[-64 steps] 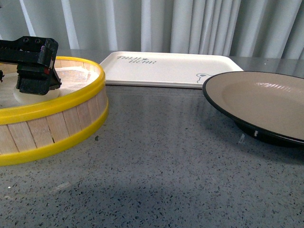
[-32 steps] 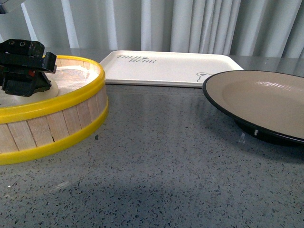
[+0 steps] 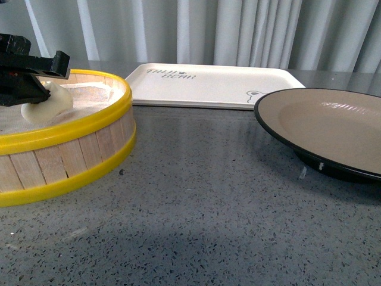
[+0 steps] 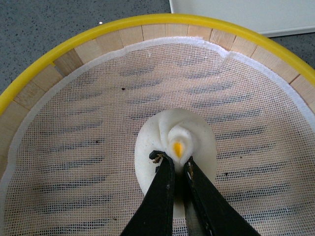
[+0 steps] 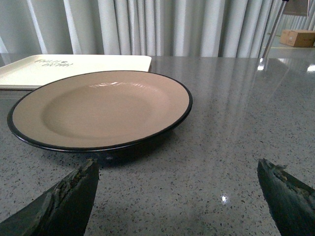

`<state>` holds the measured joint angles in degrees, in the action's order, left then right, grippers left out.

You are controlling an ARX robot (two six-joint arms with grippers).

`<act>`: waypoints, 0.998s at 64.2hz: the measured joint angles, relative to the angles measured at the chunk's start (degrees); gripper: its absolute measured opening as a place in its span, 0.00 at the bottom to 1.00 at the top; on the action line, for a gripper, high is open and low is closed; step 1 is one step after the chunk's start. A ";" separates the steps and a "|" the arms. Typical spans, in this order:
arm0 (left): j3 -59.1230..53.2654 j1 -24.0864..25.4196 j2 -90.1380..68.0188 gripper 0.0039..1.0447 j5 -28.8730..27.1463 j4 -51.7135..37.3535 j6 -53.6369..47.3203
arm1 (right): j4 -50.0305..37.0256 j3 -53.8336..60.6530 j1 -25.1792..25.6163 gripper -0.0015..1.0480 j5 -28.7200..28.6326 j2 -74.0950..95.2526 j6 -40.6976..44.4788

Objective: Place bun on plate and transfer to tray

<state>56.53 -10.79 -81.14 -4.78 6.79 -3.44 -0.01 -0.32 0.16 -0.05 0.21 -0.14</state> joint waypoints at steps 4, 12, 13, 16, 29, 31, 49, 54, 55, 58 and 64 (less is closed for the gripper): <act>0.48 -0.11 0.33 0.03 -0.02 0.17 0.00 | 0.00 0.00 0.00 0.92 0.02 0.00 0.00; 3.06 -1.09 0.90 0.03 -0.24 1.05 0.04 | 0.00 0.00 0.00 0.92 0.00 0.00 0.00; 3.32 -1.22 0.92 0.03 -0.26 1.14 0.04 | 0.00 0.00 0.00 0.92 0.00 0.00 0.00; 4.81 -2.08 0.94 0.03 -0.68 1.55 0.04 | 0.00 0.00 0.00 0.92 0.00 0.00 0.00; 12.33 -8.59 0.22 0.03 -1.81 2.19 0.07 | 0.00 0.00 0.00 0.92 0.00 0.00 0.00; 13.66 -10.10 -0.24 0.03 -2.10 2.19 0.07 | 0.00 0.00 0.00 0.92 0.00 0.00 0.00; 24.13 -24.94 -10.71 0.03 -3.26 2.16 -1.31 | 0.00 0.00 0.00 0.92 0.00 0.00 0.00; 26.36 -28.30 -14.47 0.03 -4.22 1.79 -2.47 | 0.00 0.00 0.00 0.92 0.00 0.00 0.00; 26.97 -29.05 -15.43 0.03 -4.26 1.68 -2.62 | 0.00 0.00 0.00 0.92 0.00 0.00 0.00; 28.13 -30.40 -17.22 0.03 -4.13 1.42 -2.97 | 0.00 0.00 0.00 0.92 0.00 0.00 0.00; 30.03 -32.76 -20.44 0.03 -3.65 1.38 -3.21 | 0.00 0.00 0.00 0.92 0.00 0.00 0.00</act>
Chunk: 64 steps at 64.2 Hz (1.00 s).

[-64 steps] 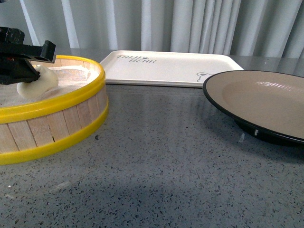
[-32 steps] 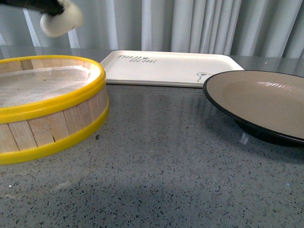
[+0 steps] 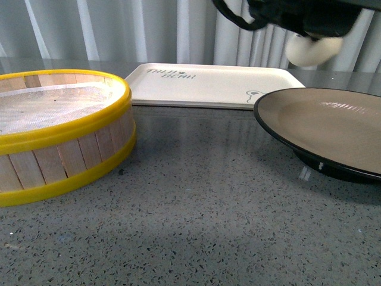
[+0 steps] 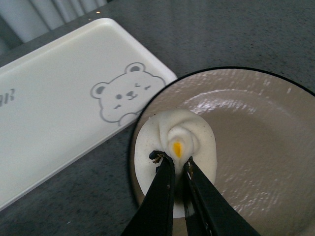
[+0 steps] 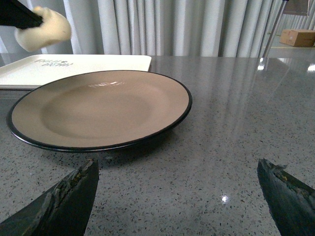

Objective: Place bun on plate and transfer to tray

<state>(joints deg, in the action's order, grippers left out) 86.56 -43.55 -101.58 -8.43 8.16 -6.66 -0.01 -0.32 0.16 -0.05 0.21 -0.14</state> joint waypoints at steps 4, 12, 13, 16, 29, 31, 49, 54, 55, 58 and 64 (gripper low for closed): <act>1.09 -1.33 -1.88 0.03 0.66 -0.02 -0.17 | 0.00 0.00 0.00 0.92 0.00 0.00 0.00; 2.29 -3.06 -4.07 0.03 1.05 0.11 -0.68 | 0.00 0.00 0.00 0.92 0.00 0.00 0.00; 2.45 -3.26 -4.39 0.03 1.05 0.11 -0.72 | 0.00 0.00 0.00 0.92 0.00 0.00 0.00; 2.78 -3.63 -5.07 0.03 0.92 0.09 -0.90 | 0.00 0.00 0.00 0.92 0.00 0.00 0.00; 5.18 -4.61 -8.37 0.03 0.39 0.68 -1.92 | 0.00 0.00 0.00 0.92 0.00 0.00 0.00; 5.62 -4.72 -8.74 0.03 0.28 0.98 -2.23 | 0.00 0.00 0.00 0.92 0.00 0.00 0.00; 6.34 -5.29 -11.28 0.03 -0.66 1.57 -3.43 | 0.00 0.00 0.00 0.92 0.00 0.00 0.00; 6.34 -5.42 -11.87 0.03 -0.66 1.57 -3.54 | 0.00 0.00 0.00 0.92 0.00 0.00 0.00; 6.34 -5.42 -11.91 0.03 -0.68 1.57 -3.63 | 0.00 0.00 0.00 0.92 0.00 0.00 0.00; 6.34 -5.44 -12.04 0.03 -0.66 1.57 -3.63 | 0.00 0.00 0.00 0.92 0.00 0.00 0.02; 6.34 -5.44 -12.17 0.03 -0.87 1.57 -3.65 | 0.00 0.00 0.00 0.92 0.00 0.00 0.00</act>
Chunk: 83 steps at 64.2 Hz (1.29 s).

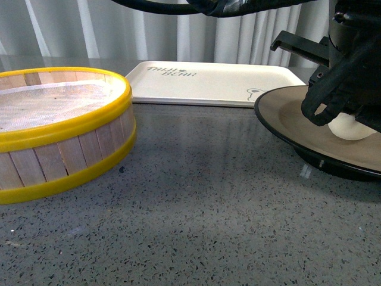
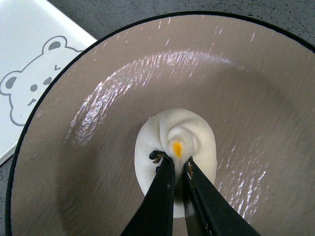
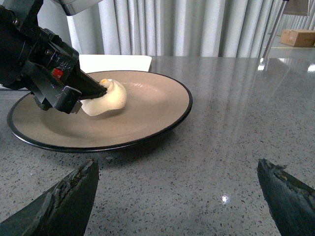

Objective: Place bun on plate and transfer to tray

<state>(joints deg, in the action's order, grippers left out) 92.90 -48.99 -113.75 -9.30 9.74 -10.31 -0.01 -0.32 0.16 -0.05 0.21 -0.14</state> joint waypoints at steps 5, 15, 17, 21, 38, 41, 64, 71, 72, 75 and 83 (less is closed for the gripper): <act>0.00 -0.11 -0.09 0.03 0.00 0.00 0.00 | 0.00 0.00 0.00 0.92 0.00 0.00 0.00; 0.00 -0.31 -0.42 0.03 -0.02 0.04 0.00 | 0.00 0.00 0.00 0.92 0.00 0.00 0.00; 0.00 -0.37 -0.57 0.03 -0.09 0.17 0.00 | 0.00 0.00 0.00 0.92 0.00 0.00 0.00; 0.00 -0.44 -0.76 0.03 -0.17 0.28 0.00 | 0.00 0.00 0.00 0.92 0.00 0.00 0.00; 0.11 -0.61 -1.03 0.29 -0.90 0.42 0.07 | 0.00 0.00 0.00 0.92 0.00 0.00 0.00; 0.13 -0.59 -1.07 0.35 -0.94 0.42 0.07 | 0.00 0.00 0.00 0.92 0.00 0.00 0.00; 0.50 -0.61 -1.07 0.90 -0.83 0.61 0.04 | 0.00 0.00 0.00 0.92 0.00 0.00 0.00; 0.74 -0.57 -1.07 0.94 -0.79 0.74 0.07 | 0.00 0.00 0.00 0.92 0.00 0.00 0.00; 0.79 -0.57 -1.07 0.93 -0.76 0.76 0.09 | 0.00 0.00 0.00 0.92 0.00 0.00 0.00; 0.87 -0.52 -1.07 0.94 -0.68 0.79 0.09 | 0.00 0.00 0.00 0.92 0.00 0.00 0.00; 0.87 -0.44 -1.05 0.94 -0.68 0.79 0.07 | 0.00 0.00 0.00 0.92 0.00 0.00 0.00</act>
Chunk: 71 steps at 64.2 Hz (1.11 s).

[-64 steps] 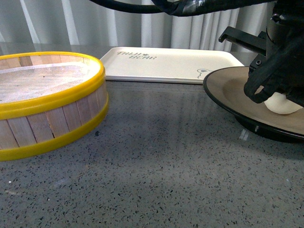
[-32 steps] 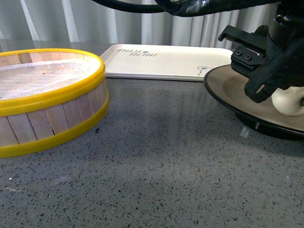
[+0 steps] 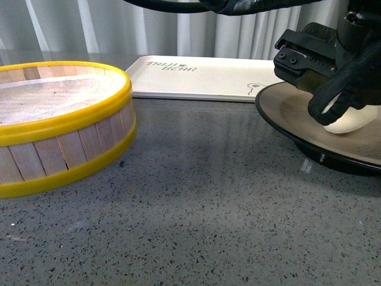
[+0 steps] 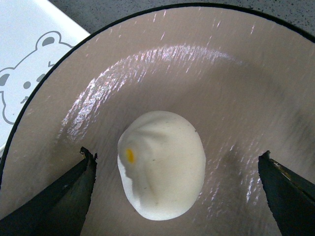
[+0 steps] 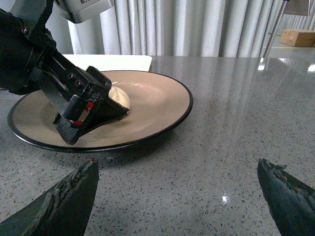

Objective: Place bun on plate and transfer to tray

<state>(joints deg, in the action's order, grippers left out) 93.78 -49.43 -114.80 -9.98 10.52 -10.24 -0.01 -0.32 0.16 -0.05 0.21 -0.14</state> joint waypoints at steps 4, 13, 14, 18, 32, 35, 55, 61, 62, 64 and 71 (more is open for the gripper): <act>0.00 0.17 0.11 0.94 0.02 0.00 0.02 | 0.00 0.00 0.00 0.92 0.00 0.00 0.00; -0.22 0.74 1.55 0.94 0.09 -0.44 0.28 | 0.00 0.00 0.00 0.92 0.00 0.00 0.00; -0.33 0.83 1.77 0.94 0.09 -0.59 0.33 | 0.00 0.00 0.00 0.92 0.00 0.00 0.00; -1.07 1.44 3.54 0.94 0.02 -1.73 0.68 | 0.00 0.00 0.00 0.92 0.00 0.00 0.00; -7.72 5.73 14.10 0.94 -2.75 -9.16 1.46 | 0.00 0.00 0.00 0.92 0.00 0.00 0.00; -9.94 7.06 16.87 0.94 -3.10 -10.64 1.44 | 0.00 0.00 0.00 0.92 0.00 0.00 0.00; -30.56 17.70 40.68 0.94 -3.13 -13.64 -1.55 | 0.00 0.00 0.00 0.92 0.00 0.00 0.00; -35.26 20.81 47.10 0.91 -5.01 -14.32 -1.20 | 0.00 0.00 0.00 0.92 0.00 0.00 0.00; -37.81 21.90 49.07 0.86 -8.22 -17.62 0.68 | 0.00 0.00 0.00 0.92 0.00 0.00 0.00; -41.81 24.13 52.09 0.79 -10.45 -21.33 3.69 | 0.00 0.00 0.00 0.92 0.00 0.00 0.00; -55.93 34.91 62.82 0.57 -2.82 -26.25 8.20 | 0.00 0.00 0.00 0.92 0.02 0.00 0.00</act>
<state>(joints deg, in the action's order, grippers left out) 37.85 -14.52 -51.99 -12.80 -15.73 -2.04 -0.01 -0.32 0.16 -0.03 0.21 -0.14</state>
